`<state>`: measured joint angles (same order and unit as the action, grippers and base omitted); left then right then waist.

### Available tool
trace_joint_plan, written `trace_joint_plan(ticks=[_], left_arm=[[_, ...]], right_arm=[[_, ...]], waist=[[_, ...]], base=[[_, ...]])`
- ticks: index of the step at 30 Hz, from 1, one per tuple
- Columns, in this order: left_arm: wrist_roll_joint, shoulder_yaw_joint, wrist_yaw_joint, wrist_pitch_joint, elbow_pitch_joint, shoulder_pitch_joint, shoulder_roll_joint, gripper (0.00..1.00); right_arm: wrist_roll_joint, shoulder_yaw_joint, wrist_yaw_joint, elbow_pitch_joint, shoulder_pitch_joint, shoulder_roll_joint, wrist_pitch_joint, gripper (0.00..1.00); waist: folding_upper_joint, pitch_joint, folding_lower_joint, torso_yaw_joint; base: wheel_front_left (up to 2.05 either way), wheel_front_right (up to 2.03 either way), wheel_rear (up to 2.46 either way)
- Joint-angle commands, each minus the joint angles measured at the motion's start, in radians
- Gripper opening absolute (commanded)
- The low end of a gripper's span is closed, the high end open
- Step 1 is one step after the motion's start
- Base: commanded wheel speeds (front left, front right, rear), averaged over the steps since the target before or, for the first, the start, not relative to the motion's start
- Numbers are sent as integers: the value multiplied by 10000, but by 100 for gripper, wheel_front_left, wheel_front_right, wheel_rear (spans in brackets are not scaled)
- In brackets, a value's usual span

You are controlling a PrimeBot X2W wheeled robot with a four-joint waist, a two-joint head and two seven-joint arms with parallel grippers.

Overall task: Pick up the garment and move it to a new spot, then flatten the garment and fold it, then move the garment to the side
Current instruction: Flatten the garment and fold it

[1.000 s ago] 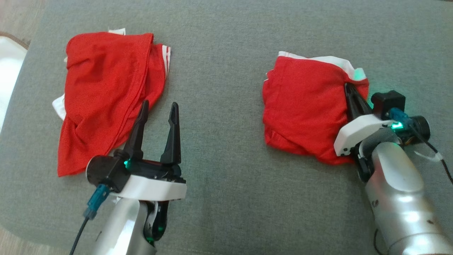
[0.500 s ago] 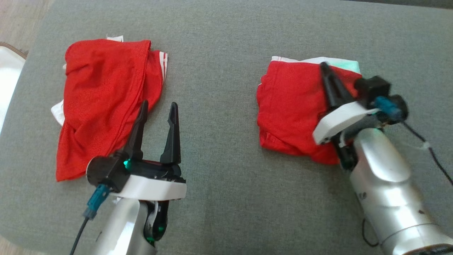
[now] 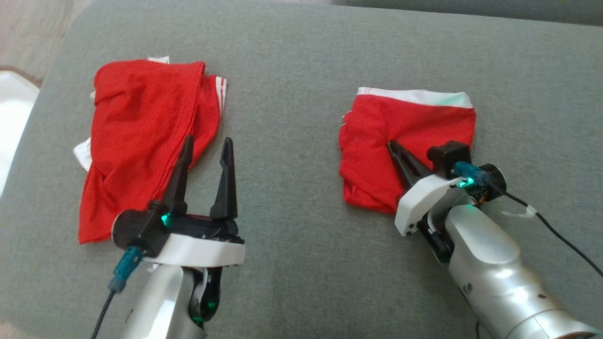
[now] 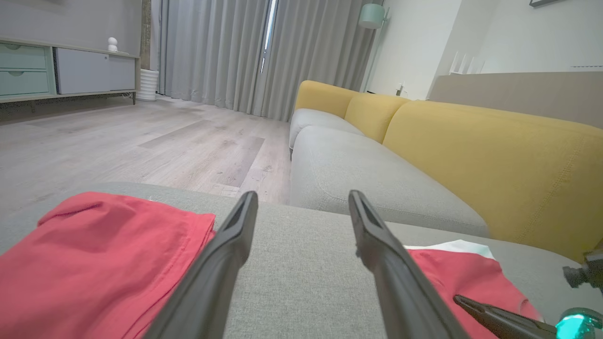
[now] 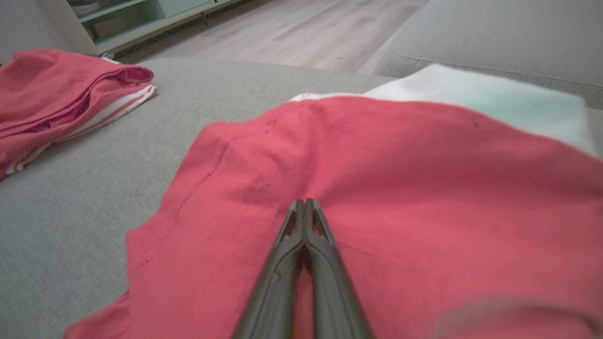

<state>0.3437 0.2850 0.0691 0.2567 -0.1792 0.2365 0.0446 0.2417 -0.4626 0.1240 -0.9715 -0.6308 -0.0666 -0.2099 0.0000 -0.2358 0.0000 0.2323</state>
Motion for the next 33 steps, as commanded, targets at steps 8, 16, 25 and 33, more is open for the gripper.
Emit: trace_joint_plan(ticks=[8, 16, 25, 33], left_arm=[[-174, -744, -10, 51, 462, -111, 56, 100], [-336, -921, 81, 51, 370, -246, 56, 100], [-615, -1124, 124, 51, 238, -543, 56, 100], [-706, -1196, 160, 51, 181, -771, 56, 100]], right_arm=[[-221, 1513, 67, 1583, 114, 164, -511, 0], [-1203, 3544, 67, 4633, 1964, 164, -517, 0], [-1012, 4133, 67, 6494, 3968, 164, -518, 33], [-935, 4103, 67, 6785, 4400, 164, -518, 100]], waist=[[0, 583, 0, -879], [0, 1032, 0, -1791], [0, 1359, 0, -2494], [0, 1434, 0, -2628]], base=[[0, 0, 0], [0, 0, 0], [0, 0, 0], [0, 0, 0]])
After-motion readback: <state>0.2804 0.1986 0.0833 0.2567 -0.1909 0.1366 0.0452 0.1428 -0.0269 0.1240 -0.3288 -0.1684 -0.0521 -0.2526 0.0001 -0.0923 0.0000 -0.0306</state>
